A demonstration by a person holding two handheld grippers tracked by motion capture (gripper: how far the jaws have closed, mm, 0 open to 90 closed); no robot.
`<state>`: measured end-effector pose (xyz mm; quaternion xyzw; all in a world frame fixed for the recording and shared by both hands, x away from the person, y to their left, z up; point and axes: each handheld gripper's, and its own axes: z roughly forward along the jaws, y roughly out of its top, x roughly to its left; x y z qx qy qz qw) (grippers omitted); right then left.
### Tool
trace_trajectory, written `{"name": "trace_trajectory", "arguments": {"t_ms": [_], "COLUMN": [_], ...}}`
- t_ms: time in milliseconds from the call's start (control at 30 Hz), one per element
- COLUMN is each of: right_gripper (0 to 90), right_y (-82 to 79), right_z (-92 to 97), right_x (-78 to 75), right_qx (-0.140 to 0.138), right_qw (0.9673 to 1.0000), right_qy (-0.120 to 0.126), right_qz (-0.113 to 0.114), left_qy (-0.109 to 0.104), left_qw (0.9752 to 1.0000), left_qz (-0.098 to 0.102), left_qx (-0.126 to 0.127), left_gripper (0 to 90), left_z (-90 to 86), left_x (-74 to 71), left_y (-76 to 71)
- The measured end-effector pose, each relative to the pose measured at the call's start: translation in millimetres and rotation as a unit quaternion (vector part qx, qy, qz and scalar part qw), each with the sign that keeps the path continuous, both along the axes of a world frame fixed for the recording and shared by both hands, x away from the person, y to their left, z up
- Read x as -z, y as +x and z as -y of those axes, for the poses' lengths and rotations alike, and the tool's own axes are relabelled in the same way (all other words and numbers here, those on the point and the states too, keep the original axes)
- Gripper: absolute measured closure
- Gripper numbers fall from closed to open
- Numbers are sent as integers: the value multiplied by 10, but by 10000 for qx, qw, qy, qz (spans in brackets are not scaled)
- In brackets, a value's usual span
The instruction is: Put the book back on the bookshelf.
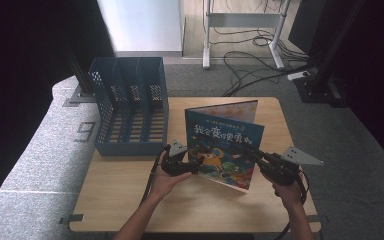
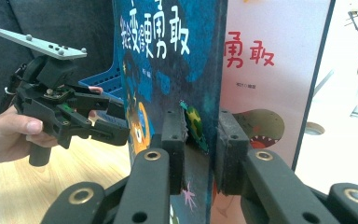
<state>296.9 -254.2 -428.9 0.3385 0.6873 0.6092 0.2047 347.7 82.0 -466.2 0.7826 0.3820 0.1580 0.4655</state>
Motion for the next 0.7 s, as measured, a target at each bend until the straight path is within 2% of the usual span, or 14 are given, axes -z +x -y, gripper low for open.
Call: {"name": "trace_trajectory", "arguments": {"t_ms": [233,533,700], "right_gripper": [757,754,749], "right_y": [32,66,84], "right_z": [2,10,18], "right_x": [4,3,9], "right_qx": [20,11,4], "right_qw": [10000,10000,10000], "right_qy": [33,62,72], "right_qz": [-5,-51,-66], "left_qy": [-96,-263,-285], "left_qw": [9999,9994,9992], "left_qz": [-37,205,251], "left_qx": [25,119,157], "left_gripper": [270,286,289], "left_z": [-23,-53,-26], "left_x": [-33,-273,-335], "left_y": [27,64,91]}}
